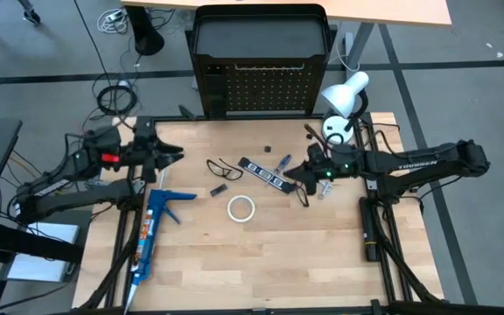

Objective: Hang tools onto peg board
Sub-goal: Return to Home Position

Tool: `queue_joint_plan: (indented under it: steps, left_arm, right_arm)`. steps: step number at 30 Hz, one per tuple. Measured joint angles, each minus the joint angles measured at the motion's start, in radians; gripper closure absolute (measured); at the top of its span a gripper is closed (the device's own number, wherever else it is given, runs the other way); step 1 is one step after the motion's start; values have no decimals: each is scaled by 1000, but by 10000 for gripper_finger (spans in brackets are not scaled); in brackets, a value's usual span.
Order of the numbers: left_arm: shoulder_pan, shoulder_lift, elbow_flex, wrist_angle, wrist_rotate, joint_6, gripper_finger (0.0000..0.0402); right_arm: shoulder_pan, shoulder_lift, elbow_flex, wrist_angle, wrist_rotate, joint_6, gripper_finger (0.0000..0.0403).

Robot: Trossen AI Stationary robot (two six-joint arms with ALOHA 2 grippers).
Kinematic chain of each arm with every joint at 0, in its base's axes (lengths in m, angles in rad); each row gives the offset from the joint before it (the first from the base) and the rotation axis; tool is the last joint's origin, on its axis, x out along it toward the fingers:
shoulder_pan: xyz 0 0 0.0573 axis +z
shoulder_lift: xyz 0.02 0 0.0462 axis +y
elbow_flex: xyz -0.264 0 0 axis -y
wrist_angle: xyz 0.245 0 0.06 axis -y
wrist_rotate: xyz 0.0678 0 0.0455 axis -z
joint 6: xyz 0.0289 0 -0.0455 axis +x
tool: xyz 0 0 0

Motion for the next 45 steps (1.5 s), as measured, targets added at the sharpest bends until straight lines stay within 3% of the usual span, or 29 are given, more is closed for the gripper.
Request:
queue_joint_plan:
  steps: [5, 9, 24, 32, 36, 45]
  left_arm:
    - [0, -85, -116, 43, 2, -135, 245]
    - [0, -99, -155, 42, 7, -162, 245]
    - [1, -88, -195, 44, -16, -157, 245]
    - [1, -100, -424, 458, -18, -157, 245]
    - [1, -100, -495, 550, -19, -157, 245]
    - [1, -100, -532, 501, -19, -157, 245]
  right_arm:
    - [33, -60, -151, 143, -106, -23, 383]
    - [38, -74, -229, 139, -110, -94, 377]
    - [38, -69, -318, 149, -110, -113, 376]
    - [38, -69, -318, 150, -110, -113, 380]
    - [38, -69, -322, 145, -110, -113, 377]
    - [-1, -78, -478, 516, -106, -113, 380]
